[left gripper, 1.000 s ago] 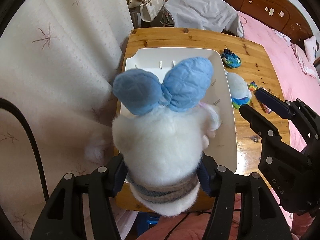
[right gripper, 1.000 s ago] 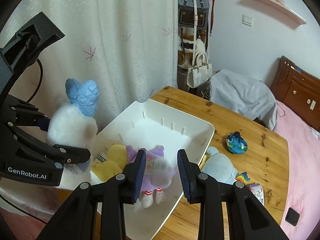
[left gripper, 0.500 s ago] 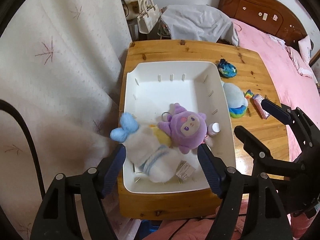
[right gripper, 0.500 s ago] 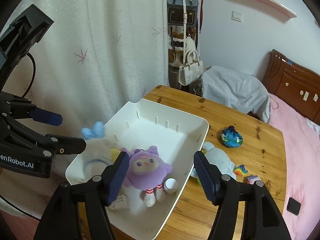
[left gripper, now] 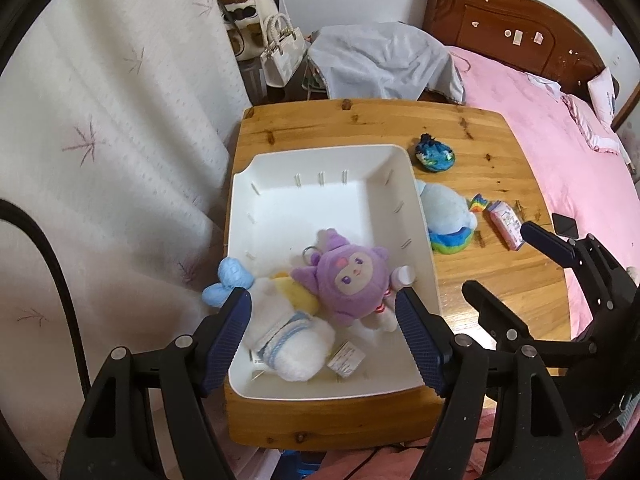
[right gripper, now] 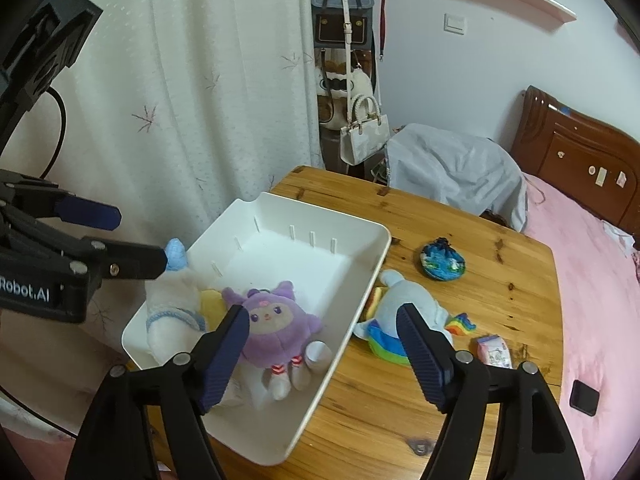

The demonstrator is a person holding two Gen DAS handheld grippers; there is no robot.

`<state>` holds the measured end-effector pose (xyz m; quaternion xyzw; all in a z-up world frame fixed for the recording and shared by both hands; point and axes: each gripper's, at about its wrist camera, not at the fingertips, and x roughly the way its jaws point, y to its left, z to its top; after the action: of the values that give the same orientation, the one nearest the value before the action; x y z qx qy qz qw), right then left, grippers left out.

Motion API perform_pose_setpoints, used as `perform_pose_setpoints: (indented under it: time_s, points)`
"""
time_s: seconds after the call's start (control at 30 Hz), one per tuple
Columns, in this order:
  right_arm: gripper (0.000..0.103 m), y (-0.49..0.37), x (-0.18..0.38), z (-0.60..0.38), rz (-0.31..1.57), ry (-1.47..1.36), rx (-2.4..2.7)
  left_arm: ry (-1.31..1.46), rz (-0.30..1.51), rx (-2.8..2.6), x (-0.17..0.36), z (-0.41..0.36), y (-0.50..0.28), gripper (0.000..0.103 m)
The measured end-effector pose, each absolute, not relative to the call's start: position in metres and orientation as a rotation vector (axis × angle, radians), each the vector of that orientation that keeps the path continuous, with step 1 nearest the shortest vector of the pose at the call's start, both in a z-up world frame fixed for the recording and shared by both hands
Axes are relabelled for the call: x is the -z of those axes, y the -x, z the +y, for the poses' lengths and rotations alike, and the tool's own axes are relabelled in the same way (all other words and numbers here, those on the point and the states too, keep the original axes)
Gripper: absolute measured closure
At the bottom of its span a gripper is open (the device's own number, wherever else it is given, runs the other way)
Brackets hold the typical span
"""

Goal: Organize objects
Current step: 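Withdraw both open grippers toward the light-blue rainbow plush and pink tissue pack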

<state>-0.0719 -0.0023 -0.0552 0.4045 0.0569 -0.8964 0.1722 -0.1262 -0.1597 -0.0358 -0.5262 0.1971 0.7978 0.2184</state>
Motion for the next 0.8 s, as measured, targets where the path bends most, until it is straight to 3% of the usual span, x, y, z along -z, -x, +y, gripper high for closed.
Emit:
perform_pose_setpoints:
  time_s: [0.8]
  points:
    - [0.023, 0.071, 0.07, 0.1, 0.238, -1.252, 2.528, 1.474, 0.502, -2.213, 0.039, -0.056, 0.106, 0.025]
